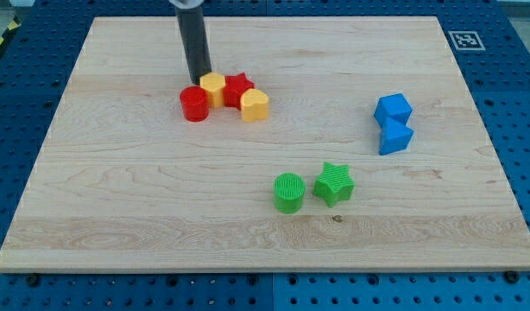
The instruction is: Move the red star closer to the yellow hexagon
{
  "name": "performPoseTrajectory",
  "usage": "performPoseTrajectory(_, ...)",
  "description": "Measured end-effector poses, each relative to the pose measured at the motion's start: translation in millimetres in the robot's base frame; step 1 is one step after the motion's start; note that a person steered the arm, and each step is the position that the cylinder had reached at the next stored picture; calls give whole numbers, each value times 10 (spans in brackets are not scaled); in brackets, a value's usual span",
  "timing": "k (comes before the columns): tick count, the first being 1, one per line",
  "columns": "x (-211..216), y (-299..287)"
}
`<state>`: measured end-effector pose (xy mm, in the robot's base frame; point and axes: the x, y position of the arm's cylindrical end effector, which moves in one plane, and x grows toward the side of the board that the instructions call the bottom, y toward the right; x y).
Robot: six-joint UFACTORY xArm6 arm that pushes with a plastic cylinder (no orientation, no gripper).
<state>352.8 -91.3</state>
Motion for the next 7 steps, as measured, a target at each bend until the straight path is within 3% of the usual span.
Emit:
performPoseTrajectory(1, 301, 45)
performPoseTrajectory(3, 499, 145)
performPoseTrajectory(5, 446, -23)
performPoseTrajectory(7, 241, -708)
